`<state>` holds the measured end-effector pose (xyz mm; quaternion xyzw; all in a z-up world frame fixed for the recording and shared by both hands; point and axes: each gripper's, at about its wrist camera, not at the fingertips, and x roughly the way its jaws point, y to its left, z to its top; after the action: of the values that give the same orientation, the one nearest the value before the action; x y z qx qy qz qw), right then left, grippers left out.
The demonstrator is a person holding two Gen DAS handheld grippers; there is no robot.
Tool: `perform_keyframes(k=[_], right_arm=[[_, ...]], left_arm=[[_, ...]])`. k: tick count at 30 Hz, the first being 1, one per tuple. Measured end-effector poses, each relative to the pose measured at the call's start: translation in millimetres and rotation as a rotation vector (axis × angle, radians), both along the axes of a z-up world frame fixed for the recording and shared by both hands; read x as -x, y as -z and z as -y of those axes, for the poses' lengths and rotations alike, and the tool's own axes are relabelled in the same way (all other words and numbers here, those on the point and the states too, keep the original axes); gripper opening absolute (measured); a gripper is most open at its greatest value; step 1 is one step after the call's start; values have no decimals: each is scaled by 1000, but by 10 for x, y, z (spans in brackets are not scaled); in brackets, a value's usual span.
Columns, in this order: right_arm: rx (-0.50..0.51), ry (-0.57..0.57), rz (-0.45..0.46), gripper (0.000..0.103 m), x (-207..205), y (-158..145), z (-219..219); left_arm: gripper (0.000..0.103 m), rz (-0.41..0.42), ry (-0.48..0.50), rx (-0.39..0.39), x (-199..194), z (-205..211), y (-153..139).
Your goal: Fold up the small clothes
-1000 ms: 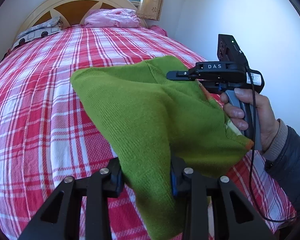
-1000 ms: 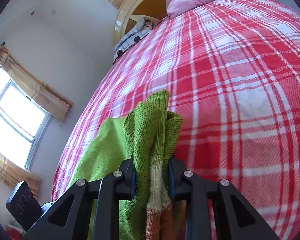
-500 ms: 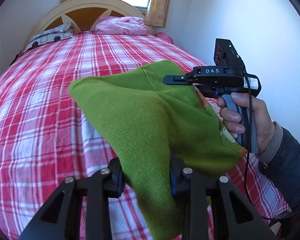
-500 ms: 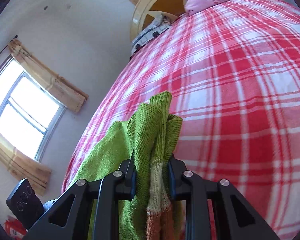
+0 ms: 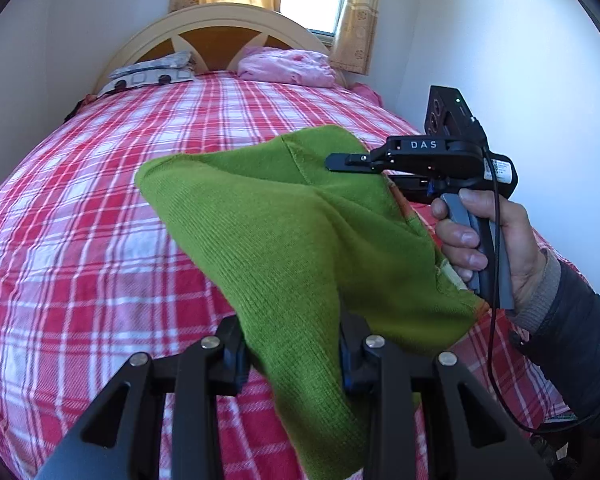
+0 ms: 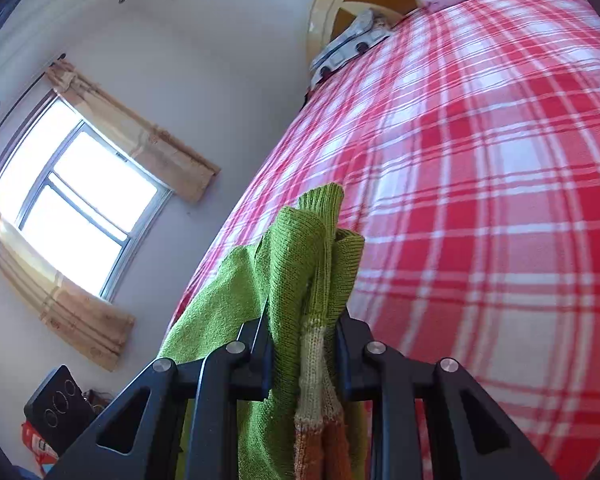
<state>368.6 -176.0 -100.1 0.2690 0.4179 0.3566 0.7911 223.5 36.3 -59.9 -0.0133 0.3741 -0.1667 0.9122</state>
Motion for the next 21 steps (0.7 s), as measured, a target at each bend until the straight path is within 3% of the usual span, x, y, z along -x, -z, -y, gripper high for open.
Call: perform_keyframes(k=[21], right_arm=[[-27,-221,-28,25,80,90,-1682]], left_arm=[[34,-2,-194,-95,573,-1001,61]])
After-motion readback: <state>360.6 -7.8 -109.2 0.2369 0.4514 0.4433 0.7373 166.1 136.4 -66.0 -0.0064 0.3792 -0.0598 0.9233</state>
